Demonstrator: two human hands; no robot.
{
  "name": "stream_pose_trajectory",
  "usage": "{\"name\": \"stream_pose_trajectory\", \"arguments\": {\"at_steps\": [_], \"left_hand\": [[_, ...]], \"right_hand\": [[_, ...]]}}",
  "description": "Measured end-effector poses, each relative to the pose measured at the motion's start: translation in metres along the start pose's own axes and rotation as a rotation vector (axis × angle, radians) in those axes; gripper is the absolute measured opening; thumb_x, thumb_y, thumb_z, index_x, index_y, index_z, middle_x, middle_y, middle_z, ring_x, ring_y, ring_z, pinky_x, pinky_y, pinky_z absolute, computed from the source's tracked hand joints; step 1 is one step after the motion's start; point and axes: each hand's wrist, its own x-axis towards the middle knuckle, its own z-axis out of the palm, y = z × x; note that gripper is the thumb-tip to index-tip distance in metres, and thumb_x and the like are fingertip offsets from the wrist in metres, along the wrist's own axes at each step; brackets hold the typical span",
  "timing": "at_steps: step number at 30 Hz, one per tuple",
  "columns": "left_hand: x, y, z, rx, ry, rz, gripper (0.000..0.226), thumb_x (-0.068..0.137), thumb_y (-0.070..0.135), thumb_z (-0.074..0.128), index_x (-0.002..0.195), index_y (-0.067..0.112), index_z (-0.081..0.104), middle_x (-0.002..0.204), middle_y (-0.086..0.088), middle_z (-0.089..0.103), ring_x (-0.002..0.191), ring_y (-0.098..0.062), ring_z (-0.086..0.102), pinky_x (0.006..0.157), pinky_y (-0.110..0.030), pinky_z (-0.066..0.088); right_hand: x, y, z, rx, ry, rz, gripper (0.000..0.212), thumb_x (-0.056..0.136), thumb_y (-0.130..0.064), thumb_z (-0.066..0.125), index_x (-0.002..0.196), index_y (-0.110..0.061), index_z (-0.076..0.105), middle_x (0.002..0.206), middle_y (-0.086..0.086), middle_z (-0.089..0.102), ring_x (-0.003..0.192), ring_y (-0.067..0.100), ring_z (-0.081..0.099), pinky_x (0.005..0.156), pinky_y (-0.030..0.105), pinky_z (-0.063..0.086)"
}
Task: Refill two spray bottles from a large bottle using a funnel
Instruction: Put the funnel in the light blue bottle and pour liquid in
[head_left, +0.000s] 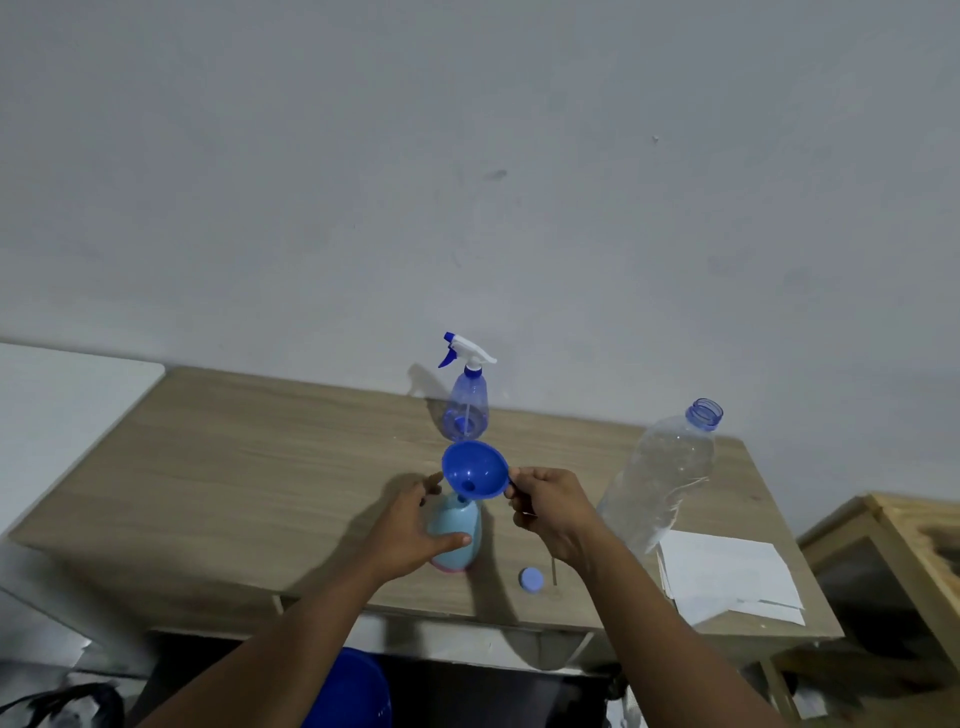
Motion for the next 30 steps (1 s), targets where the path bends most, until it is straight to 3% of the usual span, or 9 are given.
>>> {"name": "stream_pose_trajectory", "arguments": {"at_steps": [3,6,10,13,15,17,22,25,30], "left_hand": [[0.006,-0.014,0.003,-0.022,-0.022,-0.038,0.100,0.052,0.055,0.089,0.140,0.024,0.050,0.135,0.006,0.056,0.125,-0.012,0.053,0.100,-0.032,0.049],[0.011,-0.017,0.003,-0.024,-0.033,-0.025,0.085,0.052,0.055,0.085,0.129,0.030,0.058,0.125,0.012,0.063,0.115,0.004,0.057,0.101,-0.030,0.048],[0.009,-0.020,-0.001,-0.036,-0.031,-0.026,0.074,0.057,0.049,0.088,0.123,0.035,0.061,0.122,0.016,0.065,0.114,0.003,0.058,0.098,-0.023,0.047],[0.004,-0.023,-0.006,-0.023,0.007,-0.026,0.066,0.067,0.028,0.091,0.126,0.028,0.060,0.121,0.017,0.063,0.112,0.003,0.056,0.085,0.000,0.039],[0.001,-0.026,-0.009,-0.011,0.031,-0.016,0.064,0.070,0.023,0.090,0.126,0.029,0.059,0.118,0.020,0.061,0.110,0.002,0.056,0.078,0.004,0.038],[-0.001,-0.026,-0.011,0.001,0.048,-0.014,0.064,0.071,0.025,0.089,0.127,0.030,0.058,0.118,0.019,0.061,0.109,0.000,0.057,0.075,0.002,0.040],[-0.002,-0.027,-0.011,-0.028,0.060,-0.027,0.069,0.070,0.029,0.089,0.132,0.029,0.058,0.125,0.015,0.061,0.115,-0.006,0.057,0.078,-0.007,0.044],[-0.004,-0.029,-0.009,-0.033,0.070,-0.013,0.074,0.069,0.028,0.090,0.135,0.028,0.056,0.127,0.014,0.059,0.115,-0.007,0.057,0.077,-0.009,0.050],[-0.004,-0.038,0.000,-0.083,0.106,0.014,0.074,0.067,0.024,0.091,0.131,0.029,0.056,0.126,0.018,0.057,0.113,-0.009,0.059,0.080,-0.014,0.054]], "right_hand": [[0.006,-0.005,-0.015,0.163,0.040,0.013,0.017,0.100,-0.005,0.050,0.090,0.000,0.063,0.063,0.008,0.056,0.053,0.012,0.043,0.051,0.024,0.041],[0.016,-0.005,-0.029,0.193,0.118,-0.024,0.022,0.100,-0.004,0.049,0.083,-0.001,0.063,0.063,0.008,0.055,0.052,0.012,0.042,0.053,0.025,0.037],[0.035,0.022,-0.034,-0.187,0.254,-0.190,0.018,0.096,-0.005,0.057,0.081,-0.002,0.066,0.063,0.010,0.060,0.051,0.017,0.049,0.049,0.027,0.040],[0.044,0.047,-0.026,-0.608,0.199,-0.318,0.014,0.089,-0.001,0.060,0.084,-0.005,0.072,0.075,0.003,0.066,0.063,0.016,0.059,0.062,0.035,0.052],[0.045,0.060,-0.018,-0.799,0.151,-0.296,0.016,0.091,-0.006,0.058,0.091,-0.010,0.073,0.082,-0.001,0.065,0.074,0.011,0.057,0.071,0.032,0.048],[0.046,0.071,-0.011,-0.936,0.122,-0.302,0.019,0.092,-0.009,0.055,0.094,-0.013,0.073,0.087,0.002,0.068,0.079,0.012,0.058,0.071,0.029,0.041],[0.053,0.085,0.003,-1.215,-0.001,-0.296,0.022,0.096,-0.016,0.050,0.106,-0.017,0.070,0.099,0.006,0.068,0.087,0.020,0.064,0.075,0.030,0.048],[0.056,0.091,0.003,-1.299,-0.022,-0.307,0.021,0.097,-0.018,0.049,0.110,-0.018,0.066,0.101,0.006,0.068,0.082,0.017,0.060,0.071,0.026,0.043],[0.063,0.094,-0.002,-1.362,-0.053,-0.275,0.021,0.095,-0.018,0.048,0.106,-0.020,0.065,0.095,0.004,0.067,0.081,0.020,0.063,0.071,0.031,0.052]]}}
